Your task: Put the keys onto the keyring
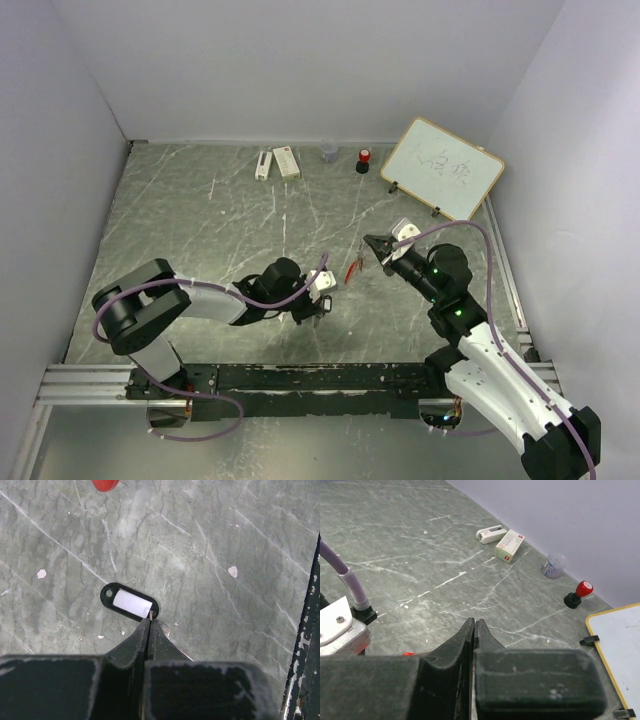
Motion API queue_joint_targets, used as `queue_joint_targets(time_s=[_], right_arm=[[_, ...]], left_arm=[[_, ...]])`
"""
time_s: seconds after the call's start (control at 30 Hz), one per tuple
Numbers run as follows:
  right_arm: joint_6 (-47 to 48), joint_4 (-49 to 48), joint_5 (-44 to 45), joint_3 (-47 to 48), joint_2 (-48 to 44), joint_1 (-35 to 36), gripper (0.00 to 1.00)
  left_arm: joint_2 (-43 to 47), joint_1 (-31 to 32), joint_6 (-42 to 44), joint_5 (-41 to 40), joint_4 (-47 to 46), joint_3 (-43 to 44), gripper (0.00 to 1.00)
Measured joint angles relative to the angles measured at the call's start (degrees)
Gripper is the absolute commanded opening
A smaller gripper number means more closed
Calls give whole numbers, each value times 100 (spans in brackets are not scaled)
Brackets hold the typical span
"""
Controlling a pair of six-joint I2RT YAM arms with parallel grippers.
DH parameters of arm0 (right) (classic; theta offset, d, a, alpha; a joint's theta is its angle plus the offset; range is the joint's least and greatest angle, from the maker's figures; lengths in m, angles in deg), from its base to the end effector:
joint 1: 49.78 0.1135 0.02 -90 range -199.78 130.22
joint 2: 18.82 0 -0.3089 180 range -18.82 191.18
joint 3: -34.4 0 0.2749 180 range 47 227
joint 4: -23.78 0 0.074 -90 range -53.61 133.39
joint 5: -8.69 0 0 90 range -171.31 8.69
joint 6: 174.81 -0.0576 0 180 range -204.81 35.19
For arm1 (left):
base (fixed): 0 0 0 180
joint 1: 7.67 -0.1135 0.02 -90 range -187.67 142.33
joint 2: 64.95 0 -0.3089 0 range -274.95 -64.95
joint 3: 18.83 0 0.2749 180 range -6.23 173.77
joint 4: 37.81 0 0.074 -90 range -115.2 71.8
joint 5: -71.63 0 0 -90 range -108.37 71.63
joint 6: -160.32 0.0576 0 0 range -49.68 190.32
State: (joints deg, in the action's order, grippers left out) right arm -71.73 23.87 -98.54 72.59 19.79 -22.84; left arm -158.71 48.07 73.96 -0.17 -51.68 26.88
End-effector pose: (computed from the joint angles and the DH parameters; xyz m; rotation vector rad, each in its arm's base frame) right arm 0.1550 0.0979 0.3031 -0.7625 1.4014 0.4260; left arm 0.1712 -0.2833 0.1450 1.2837 1.8650 -0.8494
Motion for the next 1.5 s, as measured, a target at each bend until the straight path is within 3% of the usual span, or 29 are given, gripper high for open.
queue_joint_targets(time_s=[0.2, 0.47, 0.63, 0.97, 1.5], right_arm=[[55, 11, -238, 0, -2, -4, 0], [31, -125, -1421, -15, 173, -11, 0], [-162, -334, -2039, -63, 391, -13, 0], [-214, -846, -3438, -105, 1097, -15, 0], [-1021, -2581, -4203, 490, 2551, -155, 0]], left_arm=[[470, 4, -22, -468, -15, -109, 7], [1799, 7, 223, -1821, -411, -155, 7], [2186, -28, 457, -2194, -734, -155, 7], [2667, -267, 686, -1825, -1067, -190, 7], [3075, -345, 686, -1270, -1163, -461, 7]])
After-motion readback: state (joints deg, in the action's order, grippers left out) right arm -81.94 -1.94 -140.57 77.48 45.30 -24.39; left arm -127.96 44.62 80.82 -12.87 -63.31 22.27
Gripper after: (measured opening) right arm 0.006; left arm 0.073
